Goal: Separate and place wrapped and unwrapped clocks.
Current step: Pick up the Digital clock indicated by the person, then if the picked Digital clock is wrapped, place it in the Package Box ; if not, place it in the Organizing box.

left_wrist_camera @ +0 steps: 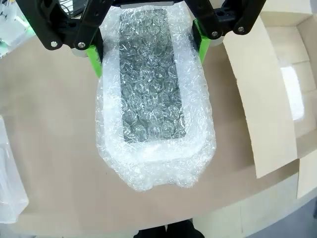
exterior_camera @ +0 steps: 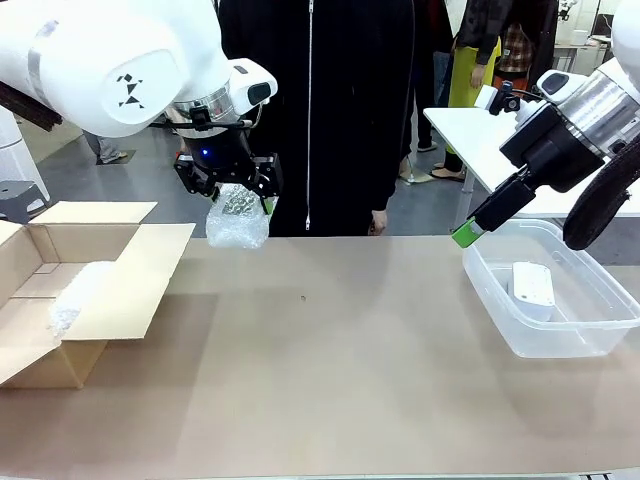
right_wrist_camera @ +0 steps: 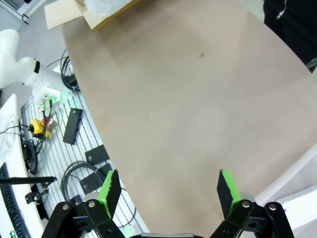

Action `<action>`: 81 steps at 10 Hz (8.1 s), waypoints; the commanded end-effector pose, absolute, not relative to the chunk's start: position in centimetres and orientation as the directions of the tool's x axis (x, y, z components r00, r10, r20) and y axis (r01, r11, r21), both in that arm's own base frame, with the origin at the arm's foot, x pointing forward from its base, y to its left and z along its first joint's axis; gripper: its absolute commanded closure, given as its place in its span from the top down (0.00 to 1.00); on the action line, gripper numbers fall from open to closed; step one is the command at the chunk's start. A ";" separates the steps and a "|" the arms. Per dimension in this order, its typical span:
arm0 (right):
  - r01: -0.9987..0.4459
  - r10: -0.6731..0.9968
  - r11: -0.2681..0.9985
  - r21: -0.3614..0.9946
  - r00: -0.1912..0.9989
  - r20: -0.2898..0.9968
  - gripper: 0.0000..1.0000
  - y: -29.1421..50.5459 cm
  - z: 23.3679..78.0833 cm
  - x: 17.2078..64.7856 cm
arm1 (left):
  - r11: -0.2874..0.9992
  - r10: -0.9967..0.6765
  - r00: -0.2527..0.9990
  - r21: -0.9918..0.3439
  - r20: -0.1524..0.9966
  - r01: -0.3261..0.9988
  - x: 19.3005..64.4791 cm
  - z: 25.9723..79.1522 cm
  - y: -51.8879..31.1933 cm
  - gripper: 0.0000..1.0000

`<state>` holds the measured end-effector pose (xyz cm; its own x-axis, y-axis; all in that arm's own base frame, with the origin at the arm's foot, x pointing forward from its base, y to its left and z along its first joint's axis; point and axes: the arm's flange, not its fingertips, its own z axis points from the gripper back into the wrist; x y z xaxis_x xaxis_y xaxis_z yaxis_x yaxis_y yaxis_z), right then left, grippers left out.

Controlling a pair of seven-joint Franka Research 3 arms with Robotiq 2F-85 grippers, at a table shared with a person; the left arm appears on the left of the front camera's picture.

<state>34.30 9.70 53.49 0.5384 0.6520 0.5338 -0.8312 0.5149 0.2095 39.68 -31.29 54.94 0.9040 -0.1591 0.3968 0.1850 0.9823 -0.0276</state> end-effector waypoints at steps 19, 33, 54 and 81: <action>-0.832 0.655 0.512 0.213 0.539 0.529 1.00 9.8 53.6 34.4 | 0.997 0.069 0.964 0.012 0.257 -0.075 37.6 55.8 -20.3 0.81; -0.832 0.655 0.512 0.213 0.539 0.529 1.00 9.8 53.6 34.4 | 0.988 0.145 0.971 0.025 0.190 -0.152 41.5 47.9 5.3 0.81; -0.832 0.655 0.512 0.213 0.539 0.529 1.00 9.8 53.6 34.4 | 0.993 0.054 0.992 0.101 0.112 -0.066 48.6 41.2 9.3 1.00; -0.832 0.655 0.512 0.213 0.539 0.529 1.00 9.8 53.6 34.4 | 0.997 0.045 0.974 0.044 0.220 -0.056 39.2 56.2 5.4 1.00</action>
<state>34.31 9.68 53.50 0.5387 0.6518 0.5338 -0.8311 0.5151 0.2097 39.24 5.40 56.23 0.9770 0.0496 0.2073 -0.0579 0.9977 0.0341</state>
